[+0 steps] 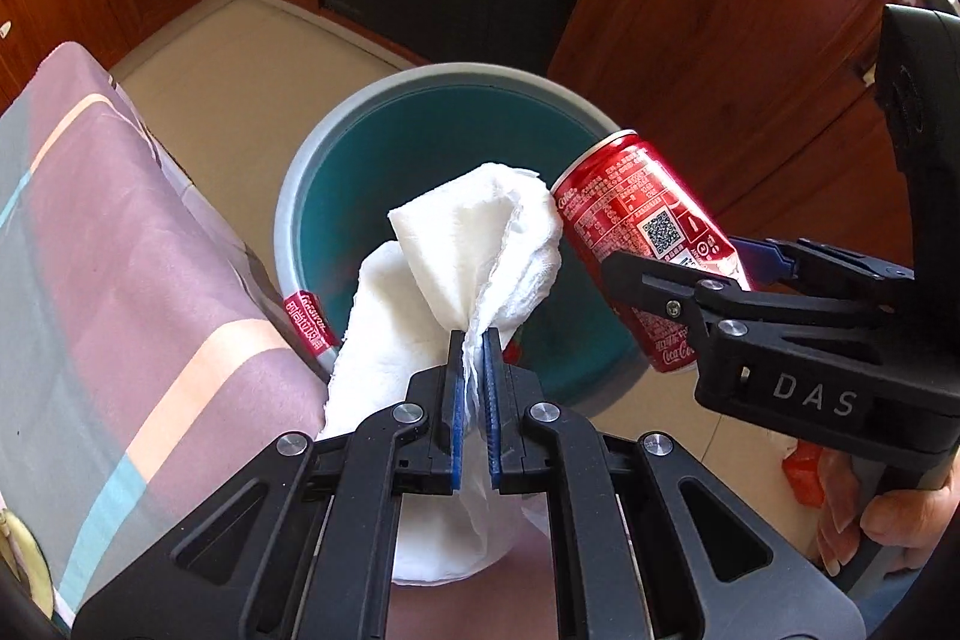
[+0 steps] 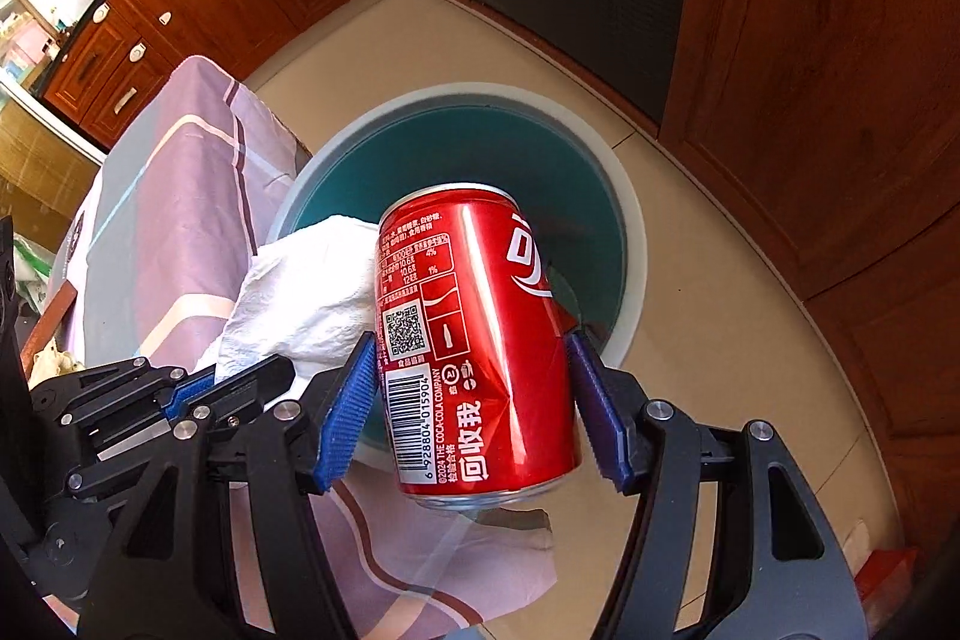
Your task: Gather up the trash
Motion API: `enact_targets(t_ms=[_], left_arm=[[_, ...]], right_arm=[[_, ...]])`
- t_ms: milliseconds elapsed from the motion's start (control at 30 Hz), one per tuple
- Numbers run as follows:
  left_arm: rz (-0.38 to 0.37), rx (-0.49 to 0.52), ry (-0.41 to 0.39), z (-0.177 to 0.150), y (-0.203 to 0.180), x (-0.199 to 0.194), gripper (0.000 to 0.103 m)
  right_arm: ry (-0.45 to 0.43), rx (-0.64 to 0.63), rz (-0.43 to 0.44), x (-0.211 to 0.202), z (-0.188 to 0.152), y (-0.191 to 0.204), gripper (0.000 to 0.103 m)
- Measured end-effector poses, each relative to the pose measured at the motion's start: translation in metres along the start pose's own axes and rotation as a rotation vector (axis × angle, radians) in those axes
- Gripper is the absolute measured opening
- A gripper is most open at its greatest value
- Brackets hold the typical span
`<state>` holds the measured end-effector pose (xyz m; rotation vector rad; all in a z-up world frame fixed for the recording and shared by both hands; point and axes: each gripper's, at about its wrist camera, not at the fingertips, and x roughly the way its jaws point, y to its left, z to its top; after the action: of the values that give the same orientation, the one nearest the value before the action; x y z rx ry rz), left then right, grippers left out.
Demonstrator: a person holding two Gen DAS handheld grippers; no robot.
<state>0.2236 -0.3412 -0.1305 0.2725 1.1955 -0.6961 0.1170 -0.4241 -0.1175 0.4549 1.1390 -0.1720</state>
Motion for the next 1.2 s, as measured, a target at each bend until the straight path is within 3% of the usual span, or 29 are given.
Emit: enact_targets(t_ms=[133,200,233,267,367,467,533,700,767,867,1200], left_arm=[[0.004,-0.004,0.037,0.006,0.005,0.016,0.009],[0.013,0.002,0.045,0.007,0.005,0.019,0.024],[0.033,0.009,0.041,0.007,0.005,0.018,0.046],[0.057,0.020,0.025,0.005,0.003,0.017,0.060],[0.096,0.051,-0.001,0.001,0.001,0.009,0.072],[0.079,0.040,0.003,0.003,0.006,0.004,0.076],[0.065,0.024,-0.005,0.002,0.009,-0.001,0.077],[0.044,0.005,-0.021,-0.003,0.011,-0.021,0.083],[0.065,-0.003,-0.029,-0.012,0.013,-0.033,0.092],[0.087,-0.011,-0.059,-0.029,0.020,-0.055,0.095],[0.172,-0.061,-0.150,-0.105,0.039,-0.135,0.097]], right_arm=[[0.041,-0.006,0.001,0.021,0.008,0.005,0.061],[0.055,-0.002,0.004,0.027,0.011,0.005,0.061],[0.060,0.000,0.006,0.029,0.012,0.006,0.061],[0.063,0.003,0.008,0.030,0.012,0.006,0.061],[0.062,0.008,0.015,0.030,0.012,0.007,0.072],[0.049,0.007,0.008,0.024,0.012,0.010,0.076],[0.047,0.012,0.009,0.019,0.012,0.012,0.083],[0.016,-0.005,-0.018,-0.003,0.007,0.020,0.084],[-0.004,-0.009,-0.021,-0.015,0.003,0.023,0.084],[-0.037,-0.009,-0.021,-0.035,-0.004,0.030,0.084],[-0.115,-0.060,0.029,-0.103,-0.044,0.074,0.093]])
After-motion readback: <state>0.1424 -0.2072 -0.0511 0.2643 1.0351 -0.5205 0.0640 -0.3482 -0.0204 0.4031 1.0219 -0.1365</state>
